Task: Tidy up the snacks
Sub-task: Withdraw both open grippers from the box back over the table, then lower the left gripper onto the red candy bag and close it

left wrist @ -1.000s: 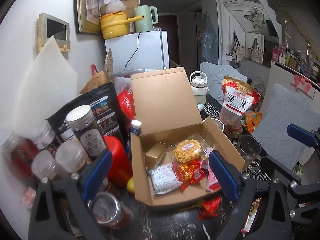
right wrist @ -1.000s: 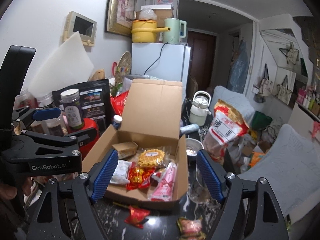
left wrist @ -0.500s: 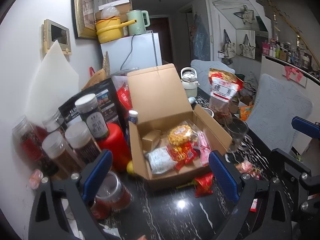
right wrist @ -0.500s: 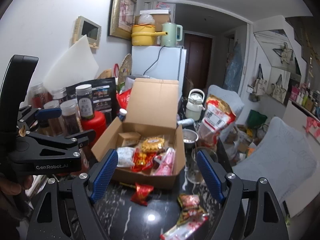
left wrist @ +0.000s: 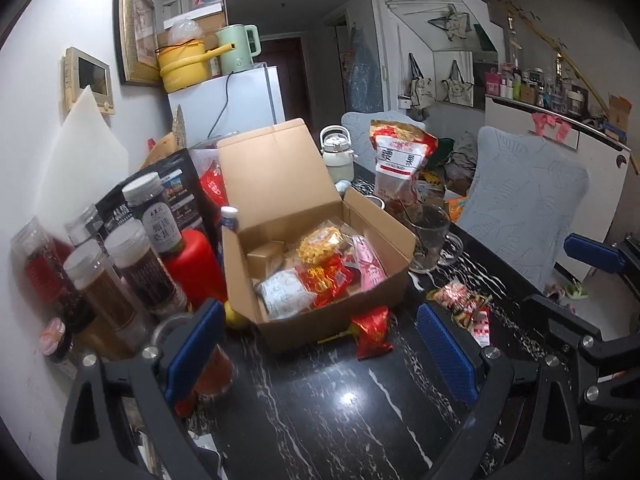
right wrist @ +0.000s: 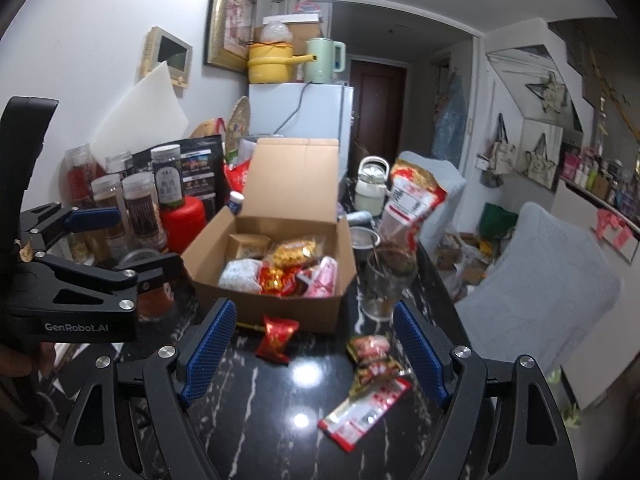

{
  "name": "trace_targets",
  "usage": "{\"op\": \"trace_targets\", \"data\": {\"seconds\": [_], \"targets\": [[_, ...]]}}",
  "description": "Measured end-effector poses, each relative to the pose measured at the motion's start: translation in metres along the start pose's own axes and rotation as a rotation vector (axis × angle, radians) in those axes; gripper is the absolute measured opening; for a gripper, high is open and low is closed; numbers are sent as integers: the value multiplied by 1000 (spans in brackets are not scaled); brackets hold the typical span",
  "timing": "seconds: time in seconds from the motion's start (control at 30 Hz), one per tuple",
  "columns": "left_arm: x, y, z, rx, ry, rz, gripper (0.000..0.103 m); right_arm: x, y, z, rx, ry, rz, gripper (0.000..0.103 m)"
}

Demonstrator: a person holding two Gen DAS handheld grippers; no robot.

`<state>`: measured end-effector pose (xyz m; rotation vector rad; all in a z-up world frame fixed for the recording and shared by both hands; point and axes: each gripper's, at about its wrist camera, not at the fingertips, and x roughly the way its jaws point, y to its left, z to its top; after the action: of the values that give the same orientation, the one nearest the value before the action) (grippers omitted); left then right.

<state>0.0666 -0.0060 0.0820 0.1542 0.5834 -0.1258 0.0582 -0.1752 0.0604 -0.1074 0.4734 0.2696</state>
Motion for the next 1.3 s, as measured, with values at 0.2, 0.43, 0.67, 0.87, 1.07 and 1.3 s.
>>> {"op": "trace_targets", "data": {"seconds": [0.2, 0.43, 0.67, 0.87, 1.07, 1.3], "targets": [[4, -14, -16, 3, 9, -45, 98, -2, -12, -27, 45, 27, -20, 82], [21, -34, -37, 18, 80, -97, 98, 3, -23, -61, 101, 88, -37, 82], [51, -40, -56, -13, 152, -102, 98, 10, -34, -86, 146, 136, -77, 82], [82, -38, -69, -57, 211, -141, 98, 27, -44, -108, 201, 189, -55, 82], [108, -43, -79, -46, 244, -119, 98, 53, -50, -125, 235, 252, -34, 82], [141, -49, -82, -27, 253, -73, 98, 82, -57, -136, 276, 309, -17, 82]]}}
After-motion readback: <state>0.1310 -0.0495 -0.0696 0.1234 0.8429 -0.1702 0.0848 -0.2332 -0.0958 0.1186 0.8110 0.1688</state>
